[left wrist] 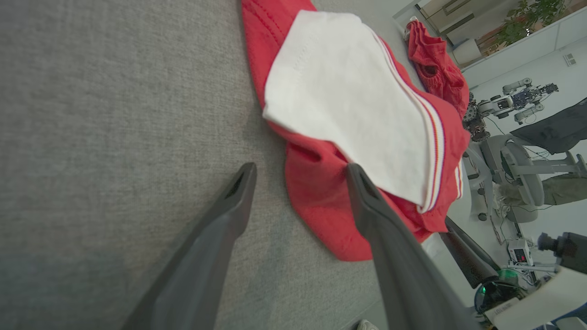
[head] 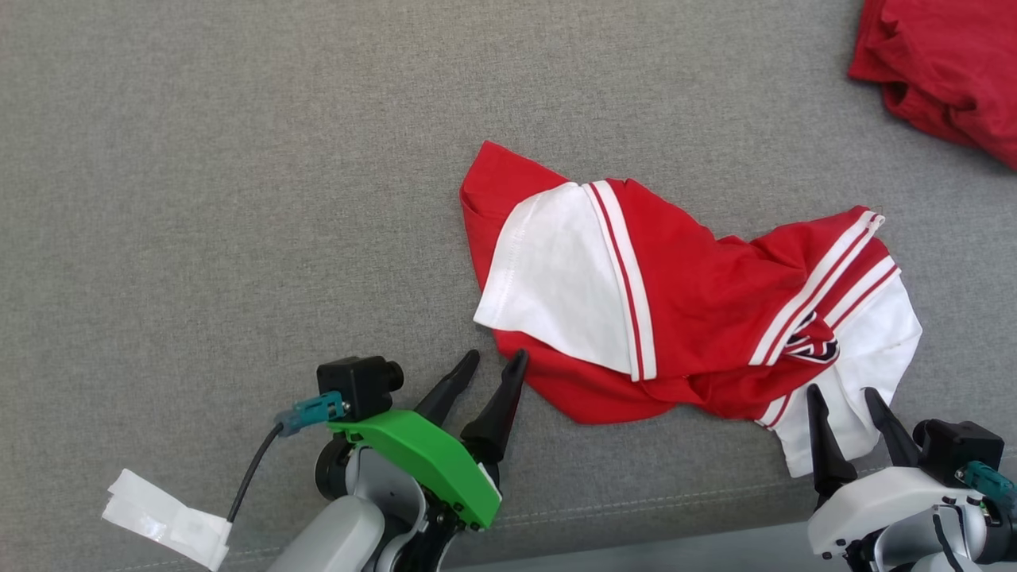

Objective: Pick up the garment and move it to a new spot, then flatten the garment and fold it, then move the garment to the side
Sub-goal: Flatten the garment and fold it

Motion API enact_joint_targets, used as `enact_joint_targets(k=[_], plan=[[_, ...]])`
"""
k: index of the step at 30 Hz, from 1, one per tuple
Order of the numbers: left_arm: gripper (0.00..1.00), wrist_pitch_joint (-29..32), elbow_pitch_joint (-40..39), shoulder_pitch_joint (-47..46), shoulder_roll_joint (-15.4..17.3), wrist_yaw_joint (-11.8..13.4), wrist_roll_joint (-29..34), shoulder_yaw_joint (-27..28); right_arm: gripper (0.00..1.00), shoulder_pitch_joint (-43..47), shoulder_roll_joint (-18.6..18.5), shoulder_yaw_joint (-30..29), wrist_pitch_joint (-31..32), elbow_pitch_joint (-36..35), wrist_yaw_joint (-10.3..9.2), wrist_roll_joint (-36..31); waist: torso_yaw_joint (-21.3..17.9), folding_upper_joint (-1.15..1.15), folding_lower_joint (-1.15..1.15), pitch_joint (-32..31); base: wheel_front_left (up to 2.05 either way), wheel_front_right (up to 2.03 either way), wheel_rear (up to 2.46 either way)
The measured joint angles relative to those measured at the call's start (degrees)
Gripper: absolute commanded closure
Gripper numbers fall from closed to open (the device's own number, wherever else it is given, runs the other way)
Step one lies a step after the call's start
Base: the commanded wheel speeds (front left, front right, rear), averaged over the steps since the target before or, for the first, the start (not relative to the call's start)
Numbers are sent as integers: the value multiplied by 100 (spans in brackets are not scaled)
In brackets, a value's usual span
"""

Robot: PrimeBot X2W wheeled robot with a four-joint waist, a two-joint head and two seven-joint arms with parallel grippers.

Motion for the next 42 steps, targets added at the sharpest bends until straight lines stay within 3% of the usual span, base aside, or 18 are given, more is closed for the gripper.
enact_joint_targets(k=[16, 18, 19, 20, 26, 27, 28, 42], plan=[[3, 76, 169, -197, -79, -89, -5, -48, 0, -111, 56, 32, -1, 92, 0, 1, -64, 0, 0, 17, 0, 0, 0], [69, 97, 199, -197, -112, -107, -65, -48, 58, -132, 55, 35, -1, 113, 1, 1, -68, 0, 0, 17, 0, 0, 0], [91, 97, 209, -197, -129, -108, -83, -49, 73, -137, 55, 35, -2, 130, 2, 2, -70, 0, 0, 15, 0, 0, 0], [100, 107, 220, -198, -138, -125, -103, -49, 100, -143, 55, 35, -2, 145, 3, 3, -71, 0, 0, 13, 0, 0, 0], [100, 112, 266, -198, -143, -200, -245, -42, 100, -152, 68, 3, -9, 243, 7, 58, -70, 0, 0, -24, 0, 0, 0], [100, 111, 269, -198, -144, -200, -259, -36, 75, -151, 94, -35, -25, 246, 5, 92, -69, 0, 0, -28, 0, 0, 0], [100, 108, 271, -198, -144, -201, -261, -29, 0, -150, 133, -86, -59, 254, 2, 136, -68, 0, 0, -33, 0, 0, 0], [100, 3, 236, -188, -145, -248, -305, 79, 0, -44, 164, -254, -66, 560, -8, 186, -157, 0, 0, -104, 0, 0, 0]])
